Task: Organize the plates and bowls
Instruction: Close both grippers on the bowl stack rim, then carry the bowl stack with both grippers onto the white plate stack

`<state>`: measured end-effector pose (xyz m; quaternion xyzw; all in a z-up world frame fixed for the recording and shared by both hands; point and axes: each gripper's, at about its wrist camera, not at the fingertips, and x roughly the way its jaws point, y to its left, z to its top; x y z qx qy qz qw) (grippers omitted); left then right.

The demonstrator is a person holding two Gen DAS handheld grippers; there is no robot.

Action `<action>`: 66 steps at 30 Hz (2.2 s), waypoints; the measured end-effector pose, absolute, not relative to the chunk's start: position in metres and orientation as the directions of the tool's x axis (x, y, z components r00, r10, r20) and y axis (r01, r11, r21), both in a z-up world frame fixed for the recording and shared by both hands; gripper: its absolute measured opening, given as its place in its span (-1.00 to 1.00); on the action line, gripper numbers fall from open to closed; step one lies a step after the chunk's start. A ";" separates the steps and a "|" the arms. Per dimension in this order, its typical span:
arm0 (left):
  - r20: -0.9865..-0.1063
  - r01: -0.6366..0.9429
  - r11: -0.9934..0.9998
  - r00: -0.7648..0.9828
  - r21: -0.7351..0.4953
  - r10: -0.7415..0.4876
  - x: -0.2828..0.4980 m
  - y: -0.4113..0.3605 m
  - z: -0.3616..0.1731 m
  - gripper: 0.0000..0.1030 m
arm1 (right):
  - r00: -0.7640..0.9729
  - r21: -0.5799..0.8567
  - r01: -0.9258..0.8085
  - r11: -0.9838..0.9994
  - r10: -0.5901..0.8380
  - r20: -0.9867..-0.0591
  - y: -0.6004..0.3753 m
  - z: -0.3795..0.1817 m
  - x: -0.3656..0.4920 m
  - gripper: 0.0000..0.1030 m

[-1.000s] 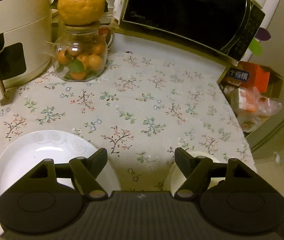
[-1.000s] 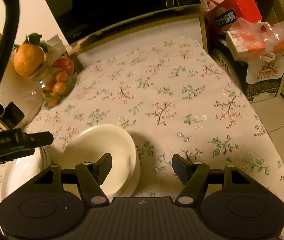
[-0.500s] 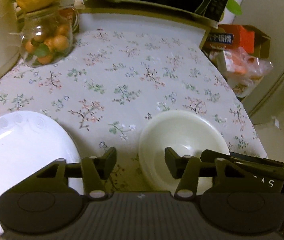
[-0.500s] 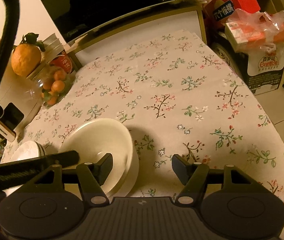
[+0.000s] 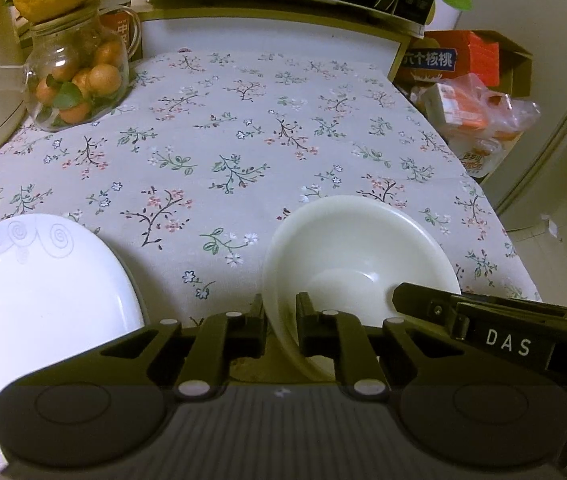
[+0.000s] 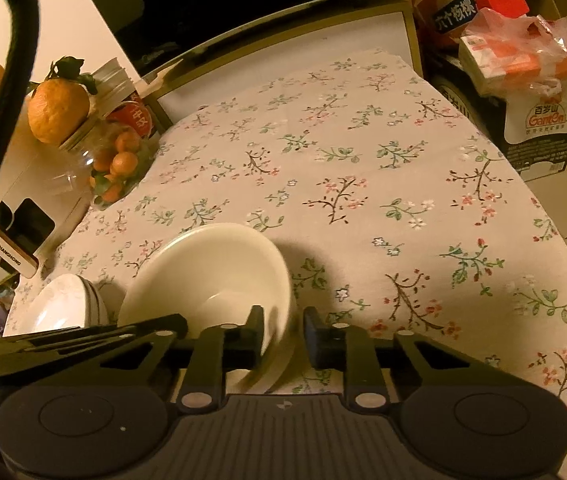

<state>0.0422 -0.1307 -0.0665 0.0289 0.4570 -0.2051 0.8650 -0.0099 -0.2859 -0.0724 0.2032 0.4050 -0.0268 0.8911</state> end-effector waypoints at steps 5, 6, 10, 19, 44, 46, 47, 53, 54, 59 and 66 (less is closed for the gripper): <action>-0.795 0.389 0.913 0.511 -0.125 -0.327 0.040 -0.131 -0.064 -0.78 | 0.669 0.330 0.214 0.919 0.108 -0.736 -0.284 -0.072 -0.010 -0.68; -0.792 0.392 0.912 0.515 -0.122 -0.327 0.039 -0.132 -0.063 -0.79 | 0.669 0.331 0.216 0.918 0.107 -0.735 -0.284 -0.072 -0.011 -0.69; -0.783 0.401 0.909 0.525 -0.117 -0.333 0.036 -0.130 -0.058 -0.81 | 0.673 0.335 0.225 0.915 0.102 -0.732 -0.284 -0.070 -0.014 -0.73; -0.758 0.404 0.907 0.551 -0.123 -0.348 0.027 -0.122 -0.041 -0.81 | 0.690 0.317 0.213 0.924 0.087 -0.719 -0.277 -0.051 -0.020 -0.74; -0.694 0.281 0.953 0.664 -0.113 -0.279 0.005 -0.024 0.003 -0.81 | 0.714 0.236 0.033 0.971 0.142 -0.685 -0.177 0.001 -0.015 -0.72; -0.700 0.261 0.958 0.662 -0.121 -0.268 0.005 -0.011 0.001 -0.81 | 0.706 0.233 0.010 0.972 0.158 -0.690 -0.163 -0.002 -0.012 -0.72; -0.702 0.249 0.961 0.662 -0.124 -0.262 0.005 -0.004 0.001 -0.81 | 0.703 0.234 0.001 0.972 0.166 -0.692 -0.157 -0.003 -0.011 -0.72; -0.709 0.212 0.971 0.667 -0.113 -0.228 0.006 0.022 0.001 -0.81 | 0.685 0.250 -0.047 0.967 0.214 -0.697 -0.126 -0.008 -0.001 -0.72; -0.711 0.210 0.972 0.667 -0.110 -0.224 0.005 0.024 0.000 -0.81 | 0.682 0.251 -0.051 0.967 0.218 -0.698 -0.123 -0.009 0.000 -0.72; -0.725 0.195 0.975 0.656 -0.105 -0.209 0.006 0.034 -0.006 -0.81 | 0.663 0.247 -0.065 0.967 0.227 -0.713 -0.110 -0.015 0.005 -0.72; -0.750 0.188 0.976 0.629 -0.107 -0.203 0.010 0.038 -0.015 -0.81 | 0.634 0.254 -0.062 0.965 0.235 -0.737 -0.104 -0.025 0.008 -0.72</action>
